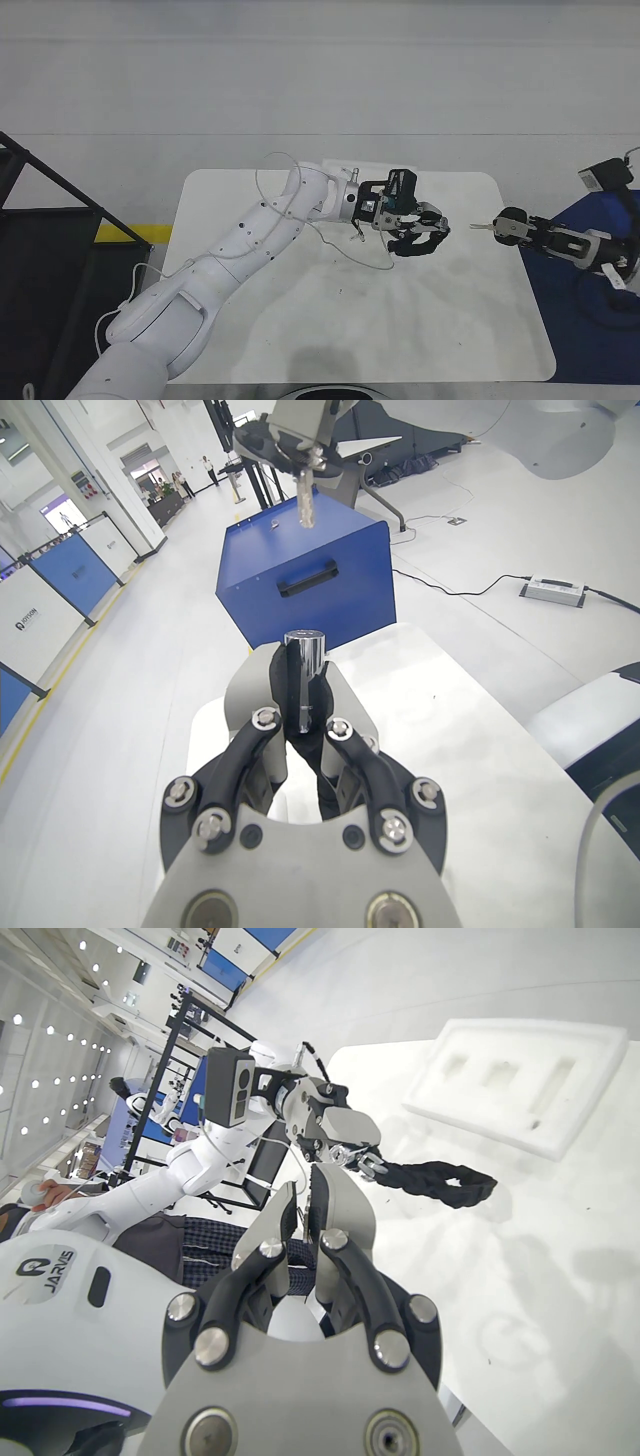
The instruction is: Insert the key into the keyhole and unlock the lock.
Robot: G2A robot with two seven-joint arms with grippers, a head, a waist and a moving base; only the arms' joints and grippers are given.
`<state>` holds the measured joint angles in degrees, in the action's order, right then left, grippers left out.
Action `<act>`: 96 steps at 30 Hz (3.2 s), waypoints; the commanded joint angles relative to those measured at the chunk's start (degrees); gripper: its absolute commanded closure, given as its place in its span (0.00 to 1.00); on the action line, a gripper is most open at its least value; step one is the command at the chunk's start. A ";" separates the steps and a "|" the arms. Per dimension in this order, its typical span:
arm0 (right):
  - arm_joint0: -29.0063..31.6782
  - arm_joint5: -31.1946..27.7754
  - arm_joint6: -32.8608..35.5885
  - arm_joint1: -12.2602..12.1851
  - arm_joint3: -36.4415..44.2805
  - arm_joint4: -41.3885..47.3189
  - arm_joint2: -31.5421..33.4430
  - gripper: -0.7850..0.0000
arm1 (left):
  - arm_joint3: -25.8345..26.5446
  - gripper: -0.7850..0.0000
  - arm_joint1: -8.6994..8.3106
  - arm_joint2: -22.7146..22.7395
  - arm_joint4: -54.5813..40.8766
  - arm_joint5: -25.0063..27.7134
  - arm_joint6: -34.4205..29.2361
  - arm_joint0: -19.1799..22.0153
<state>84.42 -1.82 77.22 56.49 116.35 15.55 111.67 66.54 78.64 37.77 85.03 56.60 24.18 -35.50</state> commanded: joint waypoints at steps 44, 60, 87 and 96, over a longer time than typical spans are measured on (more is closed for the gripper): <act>5.14 12.42 -8.33 -2.01 18.05 -17.49 4.09 1.00 | 7.17 1.00 1.84 -1.04 1.96 -13.91 -10.25 -1.38; 5.47 14.13 -11.53 -3.04 18.29 -25.75 0.45 1.00 | 3.17 1.00 4.03 -2.63 2.71 -15.81 -7.10 0.41; 3.94 15.18 -12.10 -4.46 17.19 -27.35 -1.56 1.00 | 1.68 1.00 5.46 -2.04 3.59 -15.03 -6.29 0.00; 3.95 15.12 -12.72 -4.90 17.48 -29.64 -2.24 1.00 | 1.34 1.00 5.80 -1.86 3.60 -13.88 -5.72 -0.18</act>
<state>88.32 13.32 64.55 51.64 133.79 -13.64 109.55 67.97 84.41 35.86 88.63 42.67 18.31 -35.69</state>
